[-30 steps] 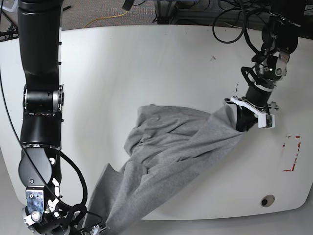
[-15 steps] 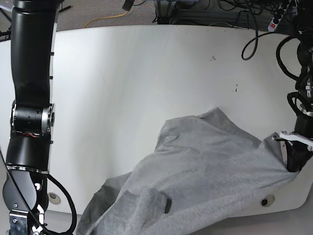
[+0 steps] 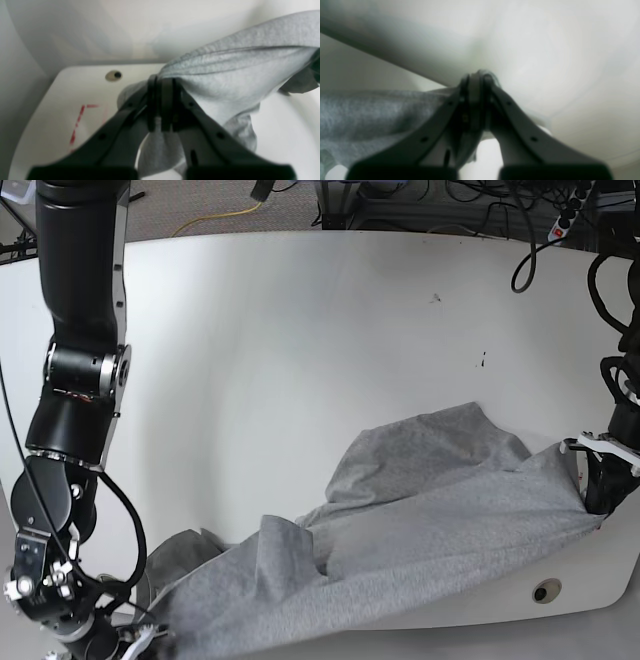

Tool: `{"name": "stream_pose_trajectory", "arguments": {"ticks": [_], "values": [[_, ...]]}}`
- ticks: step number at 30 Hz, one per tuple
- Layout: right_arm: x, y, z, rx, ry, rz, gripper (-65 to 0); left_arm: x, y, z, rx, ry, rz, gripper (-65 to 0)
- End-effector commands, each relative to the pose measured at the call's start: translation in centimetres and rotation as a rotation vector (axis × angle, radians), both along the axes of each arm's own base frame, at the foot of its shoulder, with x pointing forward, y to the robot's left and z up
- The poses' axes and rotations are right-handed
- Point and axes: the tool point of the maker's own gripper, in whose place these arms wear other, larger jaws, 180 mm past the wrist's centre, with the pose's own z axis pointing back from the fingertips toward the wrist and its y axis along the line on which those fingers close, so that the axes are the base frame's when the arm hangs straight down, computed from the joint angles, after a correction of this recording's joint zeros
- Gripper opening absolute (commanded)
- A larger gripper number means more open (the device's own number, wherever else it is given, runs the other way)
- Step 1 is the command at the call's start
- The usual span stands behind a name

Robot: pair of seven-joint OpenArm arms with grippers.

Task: Fold the T-shirt properly
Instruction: 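Lift the shirt with both grippers and lay it flat, spreading it out, then lift the shirt with both grippers, shake it, and lay it flat again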

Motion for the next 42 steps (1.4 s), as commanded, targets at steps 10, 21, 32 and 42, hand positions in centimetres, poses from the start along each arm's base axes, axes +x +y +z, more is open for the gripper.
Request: {"name": "stream_pose_trajectory", "arguments": {"ticks": [10, 21, 32, 42], "values": [[-6.0, -3.4, -8.0, 0.067, 0.036, -0.092, -65.0, -4.2, -1.8, -4.6, 0.030, 0.168, -0.083, -65.0], [-14.5, -6.4, -17.3, 0.059, 0.205, -0.207, -65.0, -9.5, -2.3, -11.1, -0.077, 0.370, -0.103, -65.0], [-22.7, -5.8, -25.4, 0.143, 0.383, -0.287, -65.0, -16.1, -4.1, -17.7, -0.166, 0.599, -0.096, -65.0], [-28.2, -5.5, -29.7, 0.273, 0.500, -0.319, -65.0, -20.1, -4.2, -20.4, -0.145, 0.675, -0.043, -65.0]]}}
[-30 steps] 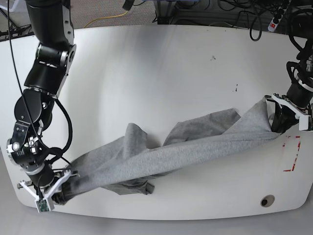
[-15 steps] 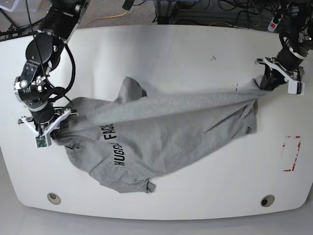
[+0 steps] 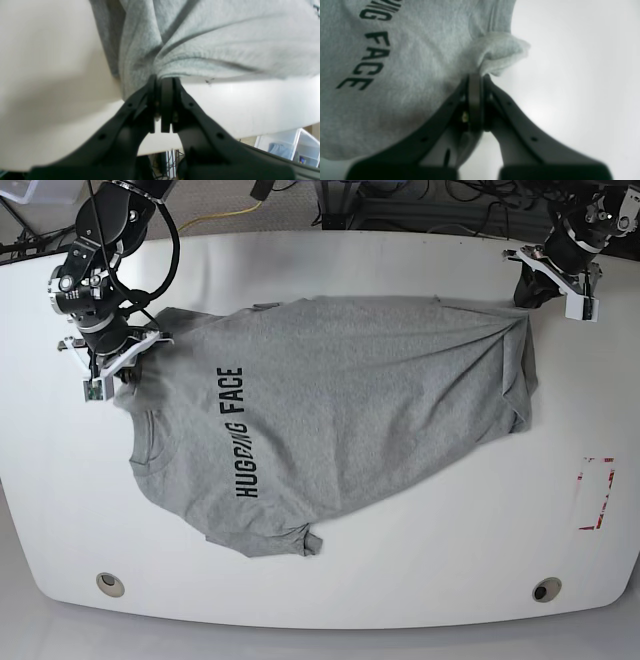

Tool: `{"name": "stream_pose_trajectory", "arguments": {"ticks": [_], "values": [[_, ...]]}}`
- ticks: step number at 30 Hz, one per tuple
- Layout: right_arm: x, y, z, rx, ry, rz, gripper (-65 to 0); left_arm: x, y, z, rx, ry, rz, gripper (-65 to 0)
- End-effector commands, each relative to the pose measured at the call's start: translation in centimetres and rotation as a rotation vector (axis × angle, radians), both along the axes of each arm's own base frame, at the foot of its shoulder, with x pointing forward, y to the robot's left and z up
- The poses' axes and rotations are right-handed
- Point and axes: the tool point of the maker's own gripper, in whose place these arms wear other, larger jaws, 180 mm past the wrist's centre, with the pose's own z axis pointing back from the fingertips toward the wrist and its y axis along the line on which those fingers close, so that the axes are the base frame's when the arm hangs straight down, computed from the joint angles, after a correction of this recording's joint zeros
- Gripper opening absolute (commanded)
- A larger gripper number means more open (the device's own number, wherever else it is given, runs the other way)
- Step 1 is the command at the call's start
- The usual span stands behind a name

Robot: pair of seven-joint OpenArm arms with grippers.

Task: Fold the T-shirt properly
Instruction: 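Lift the shirt with both grippers, shake it, and lay it flat again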

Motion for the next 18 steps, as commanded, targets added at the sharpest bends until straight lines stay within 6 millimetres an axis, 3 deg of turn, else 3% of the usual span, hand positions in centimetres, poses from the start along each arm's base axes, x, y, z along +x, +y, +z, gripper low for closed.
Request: {"name": "stream_pose_trajectory", "arguments": {"ticks": [1, 7, 10, 16, 18], "values": [[-0.9, -0.5, 0.6, 0.026, -0.031, -0.013, -65.0, -0.5, -0.2, 0.1, 0.013, -0.021, 0.007, -65.0], [-1.2, -0.1, 0.5, 0.060, -0.035, -0.004, -65.0, 0.0, -0.2, 0.3, 0.041, -0.057, 0.013, -65.0], [0.1, -0.6, 1.7, 0.038, -0.067, 0.009, -65.0, 2.4, -0.2, 1.6, 0.043, -0.130, 0.013, -65.0], [3.3, -1.5, 4.1, 0.012, -0.102, 0.014, -65.0, 8.4, -0.1, 6.0, 0.052, -0.320, 0.007, -65.0], [4.9, -1.0, 5.0, -0.004, -0.113, 0.052, -65.0, 9.8, -0.1, 7.3, 0.053, -0.371, 0.010, -65.0]]}}
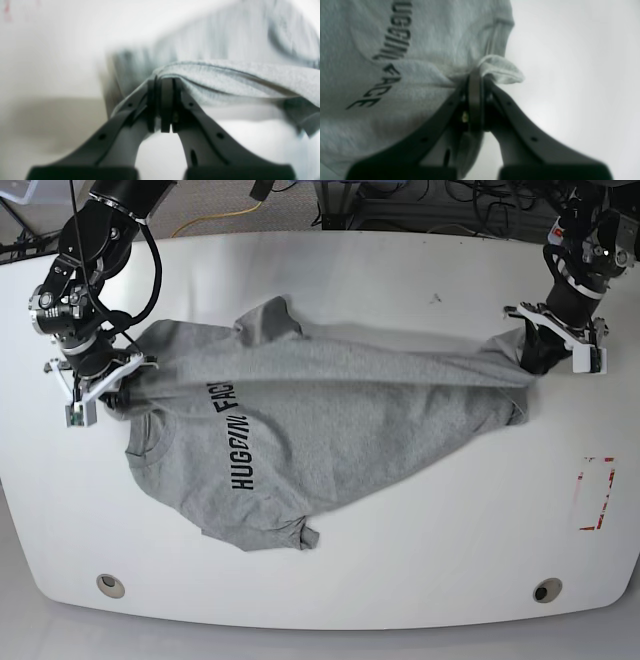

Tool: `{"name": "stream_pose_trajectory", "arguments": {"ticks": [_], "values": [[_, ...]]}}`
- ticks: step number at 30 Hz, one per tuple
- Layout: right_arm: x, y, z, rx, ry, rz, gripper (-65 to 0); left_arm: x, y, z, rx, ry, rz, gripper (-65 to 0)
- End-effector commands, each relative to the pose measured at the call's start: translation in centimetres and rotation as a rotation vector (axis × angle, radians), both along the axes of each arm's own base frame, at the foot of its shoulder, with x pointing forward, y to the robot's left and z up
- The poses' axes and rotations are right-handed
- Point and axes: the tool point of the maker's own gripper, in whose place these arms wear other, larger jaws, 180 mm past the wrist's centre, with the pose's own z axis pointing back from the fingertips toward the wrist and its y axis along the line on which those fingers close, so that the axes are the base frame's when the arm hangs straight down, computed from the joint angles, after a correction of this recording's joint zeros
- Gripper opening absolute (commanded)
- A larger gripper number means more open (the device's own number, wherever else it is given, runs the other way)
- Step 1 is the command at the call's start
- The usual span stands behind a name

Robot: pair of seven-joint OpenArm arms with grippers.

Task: Fold the T-shirt properly
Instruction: 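Lift the shirt with both grippers, shake it, and lay it flat again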

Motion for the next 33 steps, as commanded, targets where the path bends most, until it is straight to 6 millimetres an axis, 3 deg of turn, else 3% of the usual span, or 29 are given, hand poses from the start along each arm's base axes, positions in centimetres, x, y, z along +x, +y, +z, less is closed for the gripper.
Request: {"name": "stream_pose_trajectory", "arguments": {"ticks": [1, 8, 16, 23, 30, 33], "values": [[3.3, 0.4, 2.9, -0.045, -0.065, 0.066, -65.0, 3.1, 0.1, 3.8, 0.011, -0.141, -0.007, -65.0], [8.4, 0.4, 6.4, -0.113, -0.135, 0.090, -65.0, 8.2, 0.1, 9.2, 0.054, -0.260, -0.037, -65.0], [14.1, -0.3, 11.6, -0.194, -0.201, 0.139, -65.0, 12.3, 1.6, 14.2, 0.075, -0.374, -0.005, -65.0], [18.8, -0.6, 18.8, -0.259, -0.291, 0.170, -65.0, 14.6, 1.9, 21.1, 0.111, -0.527, -0.009, -65.0], [21.7, 0.7, 26.2, -0.314, -0.391, 0.205, -65.0, 15.4, 2.7, 28.2, 0.155, -0.692, 0.005, -65.0], [22.4, 0.5, 28.9, -0.344, -0.414, 0.206, -65.0, 15.9, 4.5, 31.0, 0.182, -0.735, 0.041, -65.0]]}}
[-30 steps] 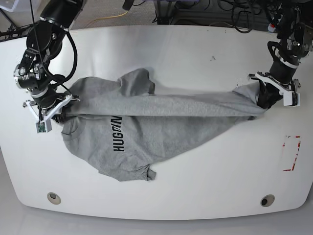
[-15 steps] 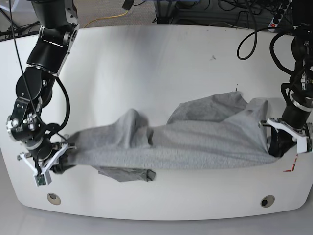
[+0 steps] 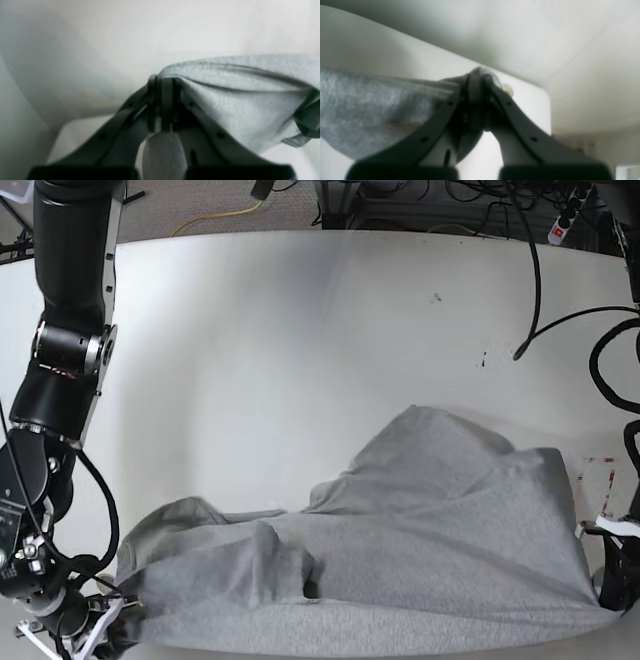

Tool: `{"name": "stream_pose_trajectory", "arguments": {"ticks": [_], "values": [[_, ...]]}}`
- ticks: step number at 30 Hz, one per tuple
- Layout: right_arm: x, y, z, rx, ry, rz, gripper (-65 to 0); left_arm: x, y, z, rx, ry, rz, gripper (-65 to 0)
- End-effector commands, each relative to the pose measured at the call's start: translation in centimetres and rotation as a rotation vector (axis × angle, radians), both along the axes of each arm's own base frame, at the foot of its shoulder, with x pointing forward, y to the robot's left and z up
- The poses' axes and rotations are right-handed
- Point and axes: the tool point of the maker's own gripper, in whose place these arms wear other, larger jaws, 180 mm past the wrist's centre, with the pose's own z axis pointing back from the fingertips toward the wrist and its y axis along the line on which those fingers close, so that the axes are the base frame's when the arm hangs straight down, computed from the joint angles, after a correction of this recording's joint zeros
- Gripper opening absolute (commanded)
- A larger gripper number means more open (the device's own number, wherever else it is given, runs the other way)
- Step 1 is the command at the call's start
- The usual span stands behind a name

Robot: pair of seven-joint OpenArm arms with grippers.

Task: Fold the T-shirt properly
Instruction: 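Lift the shirt with both grippers, shake it, and lay it flat again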

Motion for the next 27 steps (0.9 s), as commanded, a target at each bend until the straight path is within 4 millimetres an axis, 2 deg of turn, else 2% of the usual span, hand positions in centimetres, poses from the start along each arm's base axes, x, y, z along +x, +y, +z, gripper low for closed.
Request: {"name": "stream_pose_trajectory", "arguments": {"ticks": [1, 5, 9, 11, 14, 18, 20, 23, 25, 27], "values": [[0.8, -1.0, 6.2, -0.036, -0.116, -0.017, -65.0, 0.3, 3.1, 5.3, 0.029, -0.121, 0.075, -65.0], [1.4, -0.7, 10.8, -0.051, -0.178, -0.011, -65.0, 0.5, 5.0, 9.7, 0.009, -0.209, 0.117, -65.0], [1.4, 0.2, 14.9, -0.083, -0.241, 0.006, -65.0, 0.1, 5.0, 13.8, 0.048, -0.243, 0.105, -65.0], [1.3, 0.8, 16.4, -0.103, -0.264, 0.017, -65.0, -0.1, 4.9, 15.4, 0.059, -0.252, 0.098, -65.0], [1.1, 1.3, 17.3, -0.133, -0.278, 0.037, -65.0, -0.3, 5.0, 16.2, 0.064, -0.262, 0.098, -65.0], [1.2, 1.3, 16.4, -0.150, -0.258, 0.044, -65.0, 0.3, 3.8, 15.4, 0.085, -0.238, 0.070, -65.0], [1.1, 0.0, 14.3, -0.136, -0.218, 0.023, -65.0, 0.0, 2.8, 15.5, 0.105, -0.246, 0.051, -65.0], [0.2, -1.1, 12.9, -0.114, -0.222, 0.004, -65.0, -0.2, 2.1, 13.2, 0.126, -0.207, 0.036, -65.0], [-0.3, -1.1, 10.5, -0.120, -0.194, 0.004, -65.0, -0.5, 1.8, 11.4, 0.131, -0.176, 0.031, -65.0], [-1.1, -1.3, 8.3, -0.124, -0.176, 0.000, -65.0, -0.5, 1.2, 8.7, 0.142, -0.119, 0.015, -65.0]]}}
